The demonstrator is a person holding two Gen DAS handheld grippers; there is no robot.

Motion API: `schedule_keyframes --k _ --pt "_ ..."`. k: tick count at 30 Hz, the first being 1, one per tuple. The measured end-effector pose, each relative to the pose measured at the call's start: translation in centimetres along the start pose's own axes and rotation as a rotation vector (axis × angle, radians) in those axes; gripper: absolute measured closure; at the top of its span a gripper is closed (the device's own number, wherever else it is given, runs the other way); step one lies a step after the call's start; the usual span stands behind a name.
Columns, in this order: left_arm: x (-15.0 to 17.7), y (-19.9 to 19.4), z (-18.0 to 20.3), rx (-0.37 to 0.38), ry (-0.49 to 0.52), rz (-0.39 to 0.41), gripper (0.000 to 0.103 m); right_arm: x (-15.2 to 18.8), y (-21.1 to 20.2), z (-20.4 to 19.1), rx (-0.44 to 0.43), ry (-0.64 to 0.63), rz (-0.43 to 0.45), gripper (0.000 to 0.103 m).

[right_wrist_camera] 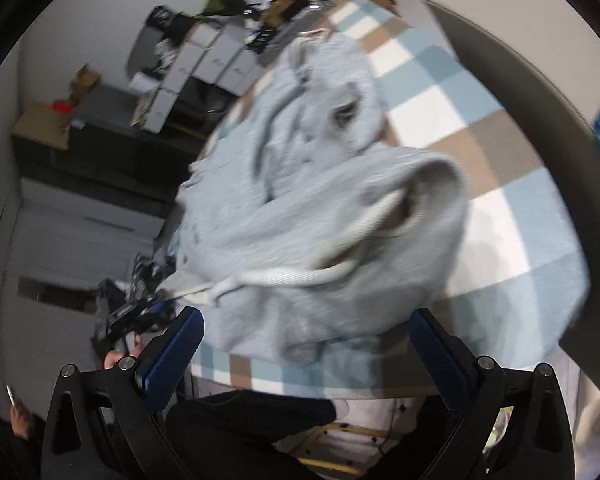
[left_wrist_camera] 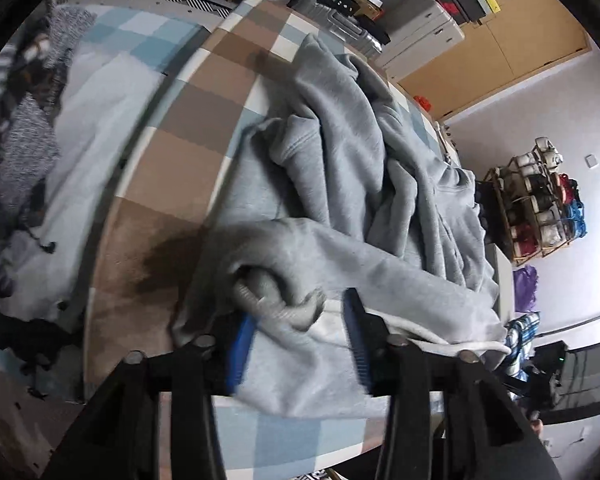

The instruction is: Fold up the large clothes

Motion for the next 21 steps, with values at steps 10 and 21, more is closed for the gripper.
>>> schedule_keyframes --k 10,21 --pt "-1.5 0.5 -0.5 0.023 -0.048 0.025 0.077 -3.8 -0.7 2.2 0.131 0.068 0.061 0.0" --pt "-1.6 -2.3 -0.3 0.051 -0.025 0.094 0.098 -7.3 0.4 3.3 0.312 0.198 -0.062 0.026"
Point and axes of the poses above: each gripper's, at about its wrist camera, not at the fingertips, and y roughly the way its jaws point, z to its right, x to its underside, the point moved 1 cm from there along y, roughly the way its jaws point, and after that the axes turned 1 degree about -y, right-handed, at the moved point
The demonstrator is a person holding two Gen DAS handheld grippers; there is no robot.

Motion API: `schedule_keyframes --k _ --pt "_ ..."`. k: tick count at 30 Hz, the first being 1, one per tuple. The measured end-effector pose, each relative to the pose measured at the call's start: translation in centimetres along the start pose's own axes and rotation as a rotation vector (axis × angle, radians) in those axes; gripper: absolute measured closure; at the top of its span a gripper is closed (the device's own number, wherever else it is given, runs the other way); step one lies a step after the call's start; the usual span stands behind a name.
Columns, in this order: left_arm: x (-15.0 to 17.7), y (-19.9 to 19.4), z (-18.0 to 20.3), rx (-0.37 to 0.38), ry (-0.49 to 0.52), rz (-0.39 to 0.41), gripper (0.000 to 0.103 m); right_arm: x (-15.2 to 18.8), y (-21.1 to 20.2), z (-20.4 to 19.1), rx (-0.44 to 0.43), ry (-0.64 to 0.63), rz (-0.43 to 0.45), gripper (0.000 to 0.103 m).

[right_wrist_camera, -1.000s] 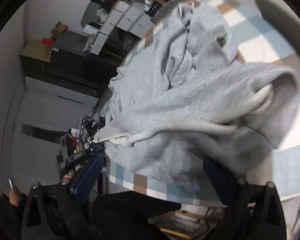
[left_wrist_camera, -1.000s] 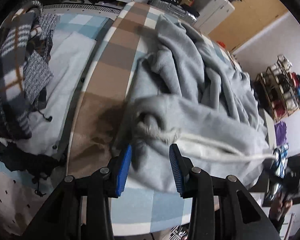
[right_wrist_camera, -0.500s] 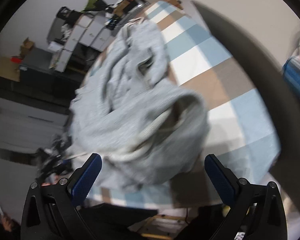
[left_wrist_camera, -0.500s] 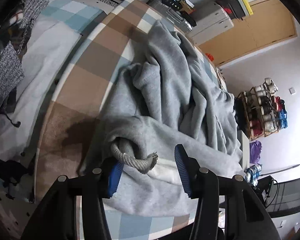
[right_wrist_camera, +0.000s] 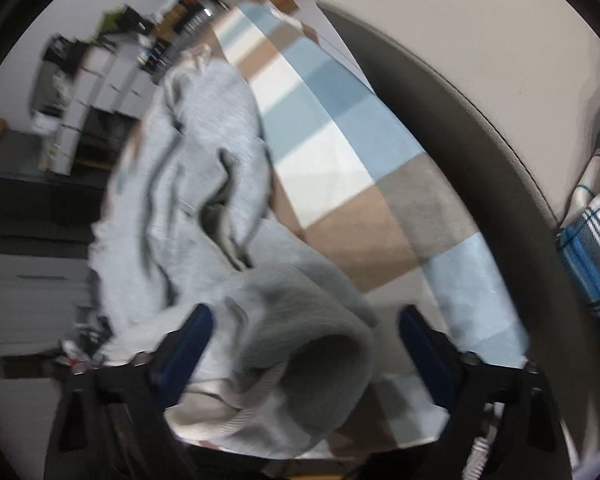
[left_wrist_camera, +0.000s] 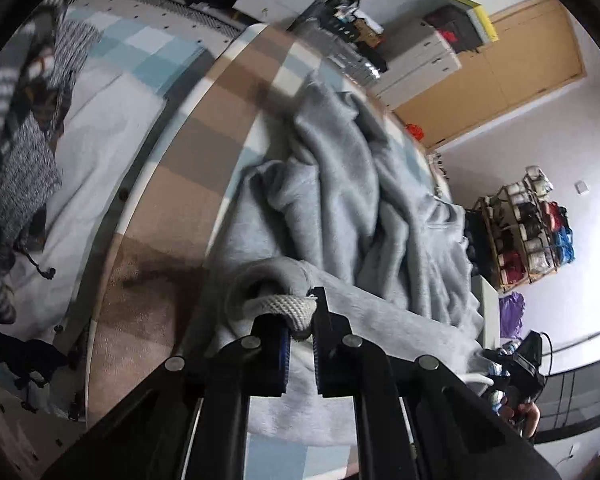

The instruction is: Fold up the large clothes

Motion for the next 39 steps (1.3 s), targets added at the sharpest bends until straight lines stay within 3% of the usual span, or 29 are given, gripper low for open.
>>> schedule_keyframes --k 4,8,11,17,19,22,24,27,30,32,39 --pt "0.6 -1.5 1.1 0.01 0.051 0.007 0.098 0.9 -2.2 -0.7 0.042 -0.045 0.047 0.027" --pt "0.9 -1.4 1.4 -0.006 0.088 0.003 0.098 2.4 -3.9 -2.4 -0.021 -0.096 0.062 0.027" --pt "0.9 -1.0 1.2 0.014 0.077 -0.007 0.098 2.6 -3.1 -3.4 -0.023 -0.108 0.026 0.027" --pt "1.0 -1.0 1.2 0.017 0.078 0.0 0.098 0.6 0.9 -2.9 0.024 -0.048 -0.067 0.037" --pt "1.0 -0.8 1.2 0.009 0.084 0.005 0.098 -0.1 1.8 -2.6 0.022 -0.039 -0.075 0.059" --pt "0.6 -0.1 0.9 0.003 0.085 0.002 0.098 -0.3 2.0 -2.9 0.033 -0.083 -0.039 0.083" --pt "0.4 0.0 0.4 0.028 0.057 -0.006 0.098 0.2 1.3 -3.0 -0.023 -0.085 -0.026 0.092" --pt "0.3 -0.9 -0.2 0.069 0.022 0.006 0.098 1.3 -1.6 -3.4 -0.164 -0.08 0.018 0.093" --pt "1.1 -3.6 0.0 0.114 0.024 0.047 0.098 3.3 -6.4 -3.2 -0.361 -0.08 0.085 0.094" --pt "1.9 -5.4 0.4 0.148 0.028 0.068 0.098 4.9 -8.5 -3.1 -0.429 -0.077 0.107 0.094" --pt "8.9 -13.2 1.5 0.221 0.043 0.128 0.098 13.0 -12.6 0.0 -0.627 -0.066 0.131 0.094"
Point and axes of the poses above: each gripper's, at about its wrist camera, not at the fingertips, and y roughly the way its jaws point, z to its right, x to its underside, the point moved 1 cm from there along y, roughly the way its jaws point, and after that the axes turned 1 degree about -y, right-handed, at the moved point
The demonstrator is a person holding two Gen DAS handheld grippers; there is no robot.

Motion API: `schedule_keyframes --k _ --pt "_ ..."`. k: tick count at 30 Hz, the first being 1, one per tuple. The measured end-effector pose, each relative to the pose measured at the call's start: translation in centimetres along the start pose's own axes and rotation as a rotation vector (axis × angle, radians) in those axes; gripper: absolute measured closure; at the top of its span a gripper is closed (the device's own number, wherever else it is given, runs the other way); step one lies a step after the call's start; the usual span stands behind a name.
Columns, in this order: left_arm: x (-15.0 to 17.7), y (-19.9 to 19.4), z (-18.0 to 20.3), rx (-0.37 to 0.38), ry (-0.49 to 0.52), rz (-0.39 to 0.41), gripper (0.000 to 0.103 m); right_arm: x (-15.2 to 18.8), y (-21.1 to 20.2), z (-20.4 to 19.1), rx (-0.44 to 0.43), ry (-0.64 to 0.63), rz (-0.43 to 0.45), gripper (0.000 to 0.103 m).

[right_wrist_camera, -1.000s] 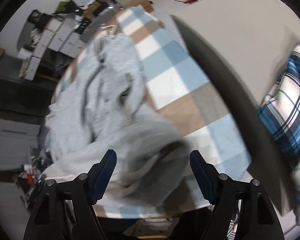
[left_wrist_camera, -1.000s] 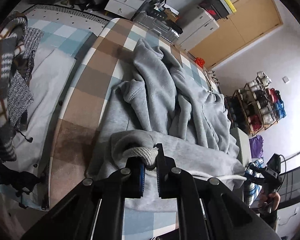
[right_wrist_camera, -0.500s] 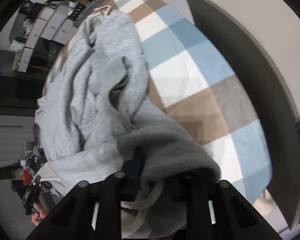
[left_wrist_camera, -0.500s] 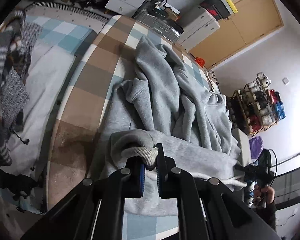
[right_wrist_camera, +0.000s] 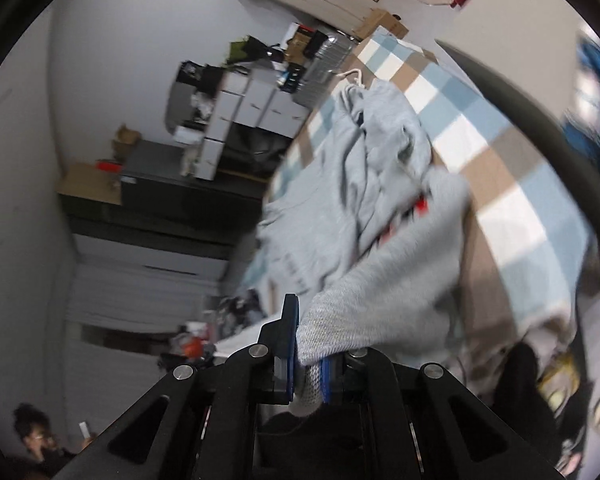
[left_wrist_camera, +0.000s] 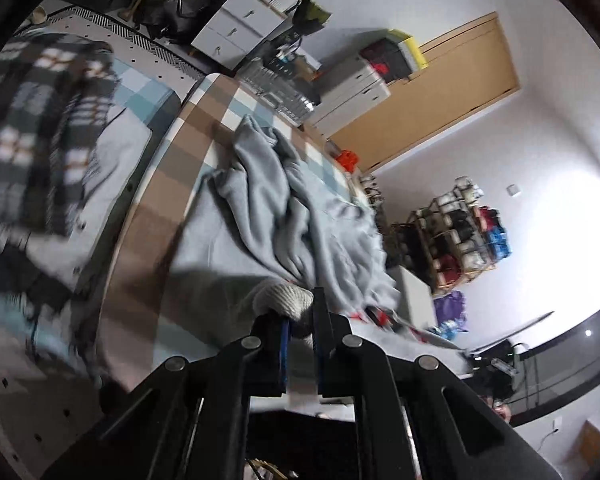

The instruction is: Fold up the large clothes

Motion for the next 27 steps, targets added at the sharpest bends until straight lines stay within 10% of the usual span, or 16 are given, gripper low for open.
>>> schedule_keyframes --k 10,18,21,23,25,27 --pt "10.0 -4.8 -2.8 -0.065 -0.056 0.045 0.101 6.9 -5.0 9.1 -0.04 0.151 0.084 0.094" --pt "9.4 -1.8 -4.9 -0.143 -0.051 -0.01 0.101 6.1 -2.6 9.2 0.285 -0.099 0.062 0.093" --pt "8.1 0.3 -5.4 -0.312 -0.02 -0.045 0.1 5.7 -0.8 9.1 0.423 -0.267 0.008 0.091" --pt "7.5 1.7 -6.1 -0.343 0.027 -0.101 0.078 5.1 1.5 10.5 0.466 -0.316 -0.089 0.076" --pt "6.9 3.0 -6.8 -0.393 0.072 -0.146 0.05 4.9 2.8 12.0 0.479 -0.327 -0.127 0.0" --pt "7.0 3.5 -7.8 -0.368 0.062 -0.171 0.039 4.6 3.7 12.4 0.477 -0.375 -0.141 0.0"
Point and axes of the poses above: each gripper's, at about its wrist camera, not at the fingertips, and y roughly the way its jaws point, z to its right, x to its underside, the point moved 1 cm from there along y, roughly the way its jaws point, and after that the axes turned 1 degree about -y, right-handed, at the moved point
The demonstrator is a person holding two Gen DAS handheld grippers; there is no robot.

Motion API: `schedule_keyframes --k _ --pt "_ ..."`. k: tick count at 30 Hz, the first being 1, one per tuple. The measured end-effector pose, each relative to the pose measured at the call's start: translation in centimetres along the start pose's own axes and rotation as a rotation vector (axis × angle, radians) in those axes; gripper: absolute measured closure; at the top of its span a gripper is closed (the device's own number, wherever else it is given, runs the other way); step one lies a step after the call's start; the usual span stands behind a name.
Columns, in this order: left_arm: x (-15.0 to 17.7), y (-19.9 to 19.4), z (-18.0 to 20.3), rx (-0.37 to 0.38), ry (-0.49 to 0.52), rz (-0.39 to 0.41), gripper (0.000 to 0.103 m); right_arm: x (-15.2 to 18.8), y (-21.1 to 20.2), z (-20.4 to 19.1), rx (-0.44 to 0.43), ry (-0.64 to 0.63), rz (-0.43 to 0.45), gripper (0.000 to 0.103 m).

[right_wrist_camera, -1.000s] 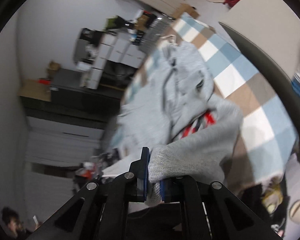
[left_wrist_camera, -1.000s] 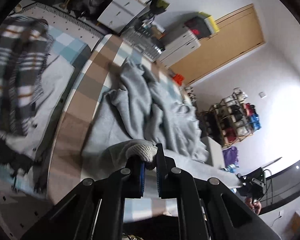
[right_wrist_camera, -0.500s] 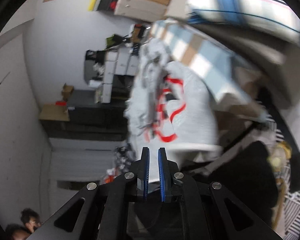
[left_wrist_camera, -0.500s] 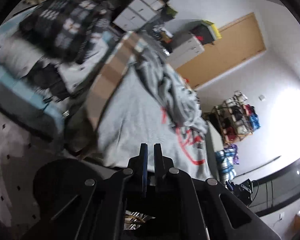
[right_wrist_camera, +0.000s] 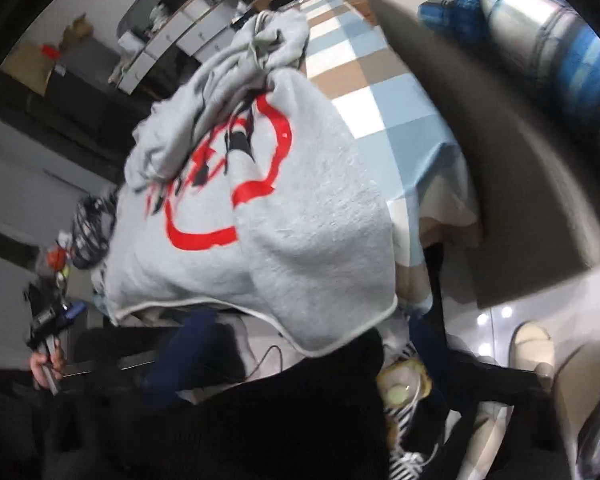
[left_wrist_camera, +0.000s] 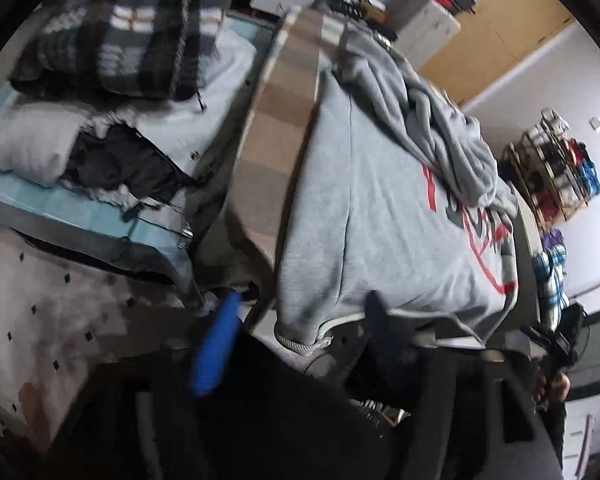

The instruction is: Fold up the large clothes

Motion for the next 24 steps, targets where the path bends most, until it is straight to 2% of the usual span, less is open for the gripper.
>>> schedule_keyframes --k 4,5,7,9,13,15,17,19,24 --pt "0.9 1.5 -1.2 0.132 -0.04 -0.039 0.036 -0.5 1.9 0.3 -0.034 -0.022 -0.012 0.0" --pt "1.1 1.8 -1.3 0.148 -0.038 -0.042 0.035 -0.6 2.4 0.4 -0.034 -0.022 -0.021 0.0" --pt "1.5 3.4 -1.6 0.171 -0.04 -0.069 0.035 -0.5 3.9 0.6 -0.095 -0.015 -0.068 0.0" --pt "1.7 4.5 -1.5 0.202 -0.036 -0.086 0.035 -0.7 4.9 0.3 -0.083 -0.045 -0.075 0.0" --pt "1.7 6.3 -1.7 0.263 -0.03 -0.104 0.035 -0.9 6.0 0.3 -0.121 -0.051 -0.086 0.0" --pt "1.6 7.2 -1.4 0.262 -0.002 -0.111 0.035 -1.0 6.3 0.2 -0.128 -0.051 -0.095 0.0" --pt "1.4 7.8 -1.4 0.214 0.044 -0.126 0.034 -1.3 6.2 0.4 -0.129 -0.049 -0.099 0.0" --pt "1.5 8.1 -2.0 0.206 0.041 -0.106 0.034 -1.4 5.9 0.9 -0.128 -0.034 -0.092 0.0" --pt "2.1 7.8 -2.8 0.303 0.017 -0.064 0.035 -1.4 5.8 2.0 -0.165 0.017 -0.085 0.0"
Point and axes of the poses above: each gripper's, at about its wrist camera, not at the fingertips, and y roughly the way its jaws point, z to its right, x to its underside, the point moved 1 cm from there along y, roughly the way its jaws point, and after that the axes turned 1 degree about -y, right-handed, at the moved point
